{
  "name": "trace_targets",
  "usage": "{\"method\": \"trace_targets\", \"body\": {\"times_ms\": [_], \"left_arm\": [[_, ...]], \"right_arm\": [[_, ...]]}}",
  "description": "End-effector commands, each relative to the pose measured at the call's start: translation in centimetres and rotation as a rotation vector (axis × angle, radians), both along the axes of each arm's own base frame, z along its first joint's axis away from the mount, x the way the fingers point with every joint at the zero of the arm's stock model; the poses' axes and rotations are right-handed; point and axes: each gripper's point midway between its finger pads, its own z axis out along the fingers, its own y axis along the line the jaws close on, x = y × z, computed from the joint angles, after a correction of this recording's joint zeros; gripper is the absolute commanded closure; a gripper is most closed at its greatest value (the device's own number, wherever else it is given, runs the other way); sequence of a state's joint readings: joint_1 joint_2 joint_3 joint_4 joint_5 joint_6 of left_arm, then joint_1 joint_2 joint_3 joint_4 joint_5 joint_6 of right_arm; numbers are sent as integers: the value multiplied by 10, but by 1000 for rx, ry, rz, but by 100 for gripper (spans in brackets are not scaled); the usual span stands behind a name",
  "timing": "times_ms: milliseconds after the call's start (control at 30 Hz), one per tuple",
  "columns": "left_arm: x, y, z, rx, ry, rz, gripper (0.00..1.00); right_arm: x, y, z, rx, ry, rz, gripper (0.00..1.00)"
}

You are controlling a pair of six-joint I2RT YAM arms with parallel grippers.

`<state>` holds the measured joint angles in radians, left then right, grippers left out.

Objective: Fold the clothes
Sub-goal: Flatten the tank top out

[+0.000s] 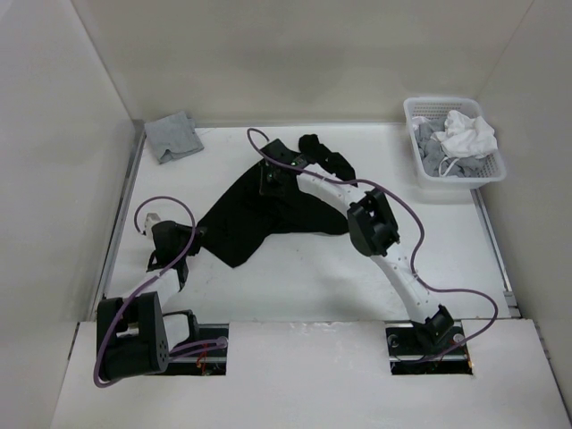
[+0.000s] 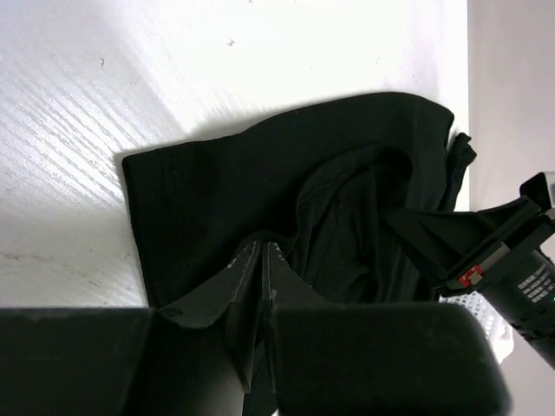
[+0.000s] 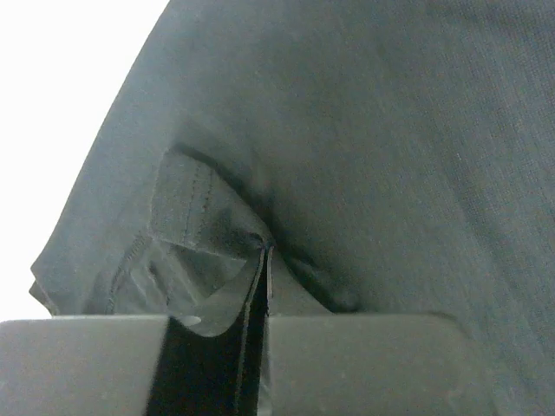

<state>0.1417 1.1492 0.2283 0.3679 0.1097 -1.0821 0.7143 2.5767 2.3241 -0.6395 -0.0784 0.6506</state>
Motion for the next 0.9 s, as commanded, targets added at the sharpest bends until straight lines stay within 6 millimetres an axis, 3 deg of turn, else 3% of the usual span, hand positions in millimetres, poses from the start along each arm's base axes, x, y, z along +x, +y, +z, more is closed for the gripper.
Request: {"method": "trace_targets", "body": {"times_ms": [0, 100, 167, 233, 333, 467, 533, 600, 667, 767, 867], "left_arm": [[9, 2, 13, -1, -60, 4, 96], [9, 1, 10, -2, -51, 1, 97], [9, 1, 11, -2, -53, -1, 97], [9, 1, 11, -2, -53, -2, 97], [6, 3, 10, -4, -48, 3, 98], [1, 9, 10, -12, -40, 15, 97], [-1, 14, 10, -8, -38, 27, 97], [-3, 20, 9, 1, -37, 44, 94], [-4, 22, 9, -1, -37, 52, 90], [-3, 23, 14, 11, -56, 59, 84], [-5, 30, 16, 52, -50, 77, 79]], "right_arm": [[13, 8, 64, 108, -168, 1, 97], [0, -3, 125, 210, -330, 39, 97], [-20, -18, 150, 235, -398, 81, 96], [-52, -40, 161, 245, -444, 136, 96], [-115, -66, 152, 272, -457, 239, 95], [-207, -102, 106, 275, -391, 310, 96], [-238, -117, 89, 290, -356, 293, 96], [-262, -132, 75, 303, -330, 259, 88], [-271, -146, 67, 298, -319, 209, 77], [-269, -163, 68, 297, -320, 102, 70], [-234, -192, 68, 250, -337, -89, 46]]}}
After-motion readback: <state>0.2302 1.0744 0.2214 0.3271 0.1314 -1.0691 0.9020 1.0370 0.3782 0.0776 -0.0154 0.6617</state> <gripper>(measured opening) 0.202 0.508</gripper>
